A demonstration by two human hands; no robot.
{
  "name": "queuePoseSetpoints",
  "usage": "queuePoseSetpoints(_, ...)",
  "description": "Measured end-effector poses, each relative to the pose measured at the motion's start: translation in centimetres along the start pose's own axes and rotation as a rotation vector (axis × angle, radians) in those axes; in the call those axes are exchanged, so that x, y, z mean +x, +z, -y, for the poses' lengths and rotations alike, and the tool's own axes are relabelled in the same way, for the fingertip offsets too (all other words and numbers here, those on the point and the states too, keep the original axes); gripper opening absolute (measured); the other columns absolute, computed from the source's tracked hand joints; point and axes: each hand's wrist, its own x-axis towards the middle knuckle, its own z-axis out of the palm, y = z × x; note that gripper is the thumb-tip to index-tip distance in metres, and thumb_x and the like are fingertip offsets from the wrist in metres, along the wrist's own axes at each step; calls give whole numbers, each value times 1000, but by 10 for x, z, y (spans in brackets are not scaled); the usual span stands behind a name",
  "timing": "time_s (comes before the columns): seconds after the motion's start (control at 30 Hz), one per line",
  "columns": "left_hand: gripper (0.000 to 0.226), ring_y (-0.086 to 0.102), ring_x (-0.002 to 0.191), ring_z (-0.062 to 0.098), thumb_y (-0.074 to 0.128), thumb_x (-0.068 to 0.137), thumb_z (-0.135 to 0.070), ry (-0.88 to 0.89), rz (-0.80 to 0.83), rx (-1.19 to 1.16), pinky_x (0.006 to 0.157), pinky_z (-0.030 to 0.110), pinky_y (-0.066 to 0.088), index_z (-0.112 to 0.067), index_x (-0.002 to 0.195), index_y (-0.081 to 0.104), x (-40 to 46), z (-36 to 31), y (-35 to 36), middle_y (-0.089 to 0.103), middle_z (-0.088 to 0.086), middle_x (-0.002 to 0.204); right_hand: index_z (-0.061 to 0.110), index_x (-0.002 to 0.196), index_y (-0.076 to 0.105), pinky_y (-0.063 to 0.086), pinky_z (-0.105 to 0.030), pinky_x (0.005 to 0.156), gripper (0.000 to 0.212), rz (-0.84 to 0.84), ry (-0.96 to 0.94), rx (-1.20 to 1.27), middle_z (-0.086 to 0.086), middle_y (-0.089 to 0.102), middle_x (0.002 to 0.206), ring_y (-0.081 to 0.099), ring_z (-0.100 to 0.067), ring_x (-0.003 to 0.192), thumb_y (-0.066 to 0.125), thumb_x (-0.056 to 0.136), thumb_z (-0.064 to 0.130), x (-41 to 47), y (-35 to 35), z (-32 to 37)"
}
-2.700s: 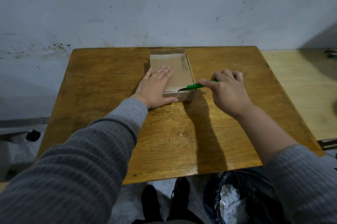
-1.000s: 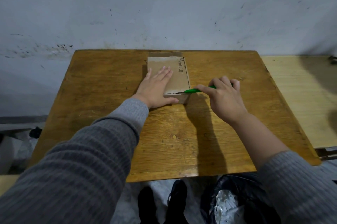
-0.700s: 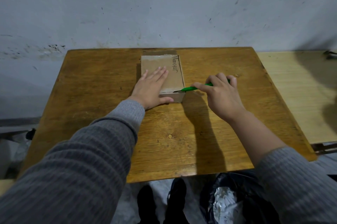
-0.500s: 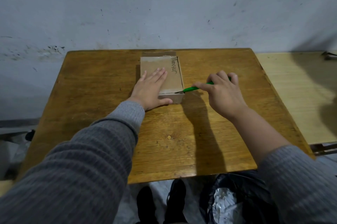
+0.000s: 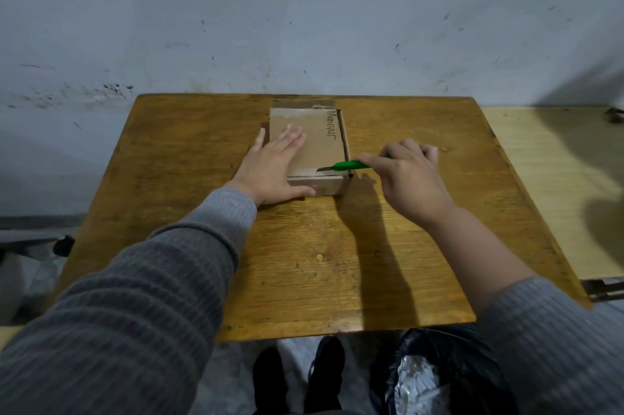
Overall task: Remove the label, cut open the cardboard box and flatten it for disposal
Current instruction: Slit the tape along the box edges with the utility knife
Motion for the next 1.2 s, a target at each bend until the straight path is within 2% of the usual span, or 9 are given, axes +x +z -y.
queuePoseSetpoints(0.1, 106, -6, 147, 10, 50, 79, -72, -30, 52, 7, 119, 47, -6, -19, 154, -3, -4, 5, 4, -6, -4, 162, 41, 130, 51, 14, -33, 74, 44, 3, -13, 6, 2, 57, 97, 44, -22, 96, 46, 95, 15, 2, 9, 10)
queuePoseSetpoints(0.4, 106, -7, 147, 10, 56, 80, -66, -72, 47, -32, 119, 51, -2, -20, 153, -5, -4, 0, 7, -8, -5, 162, 41, 131, 49, 22, -38, 77, 46, 24, -38, -51, -1, 58, 101, 44, -24, 98, 49, 93, 15, 4, 17, 16)
queuePoseSetpoints(0.53, 108, -6, 147, 10, 56, 79, -68, -59, 28, -27, 118, 53, 0, -19, 153, -5, -3, 2, 11, -7, -5, 162, 41, 131, 50, 17, -36, 75, 51, 7, -22, -84, -2, 56, 98, 44, -24, 96, 52, 90, 10, 1, 20, 12)
queuePoseSetpoints(0.83, 111, -9, 147, 9, 52, 76, -74, -64, 56, 5, 117, 57, -4, -21, 153, -8, -4, 3, 9, -12, -6, 161, 42, 124, 56, 23, -38, 77, 43, 42, 64, -106, 2, 55, 92, 44, -22, 95, 41, 92, 17, -9, 8, -15)
queuePoseSetpoints(0.97, 117, -9, 147, 11, 42, 69, -87, -62, 59, 32, 115, 59, -6, -20, 153, -6, -1, -3, 6, -10, -6, 161, 45, 129, 50, 30, -39, 83, 38, 50, 261, 150, 4, 62, 101, 48, -20, 100, 46, 95, 28, -11, -2, -21)
queuePoseSetpoints(1.03, 117, -7, 148, 11, 39, 69, -88, -49, 31, 23, 116, 57, -7, -20, 154, -2, 4, -9, 5, -7, -5, 162, 44, 129, 50, 41, -37, 84, 36, 18, 402, 347, 3, 66, 110, 55, -19, 98, 49, 95, 35, -1, -4, -18)
queuePoseSetpoints(1.07, 116, -7, 148, 11, 39, 69, -89, -37, 24, 19, 117, 56, -6, -20, 154, -1, 8, -12, 4, -6, -4, 162, 43, 128, 51, 46, -31, 74, 35, -5, 469, 450, 2, 68, 111, 59, -15, 86, 50, 95, 34, 3, -5, -16)
queuePoseSetpoints(1.13, 117, -8, 147, 11, 39, 69, -88, -11, 34, 6, 117, 55, -5, -20, 154, -1, 16, -18, 2, -7, -4, 162, 38, 130, 51, 39, -18, 49, 37, -24, 600, 620, 0, 70, 102, 52, -5, 64, 51, 96, 27, 9, -3, -15)
queuePoseSetpoints(1.2, 118, -10, 147, 11, 40, 68, -88, 10, 47, -5, 117, 56, -5, -19, 154, -3, 24, -21, 0, -8, -4, 162, 35, 136, 45, 37, -15, 49, 42, -28, 701, 796, 2, 68, 94, 49, -2, 66, 47, 97, 17, 13, 0, -19)
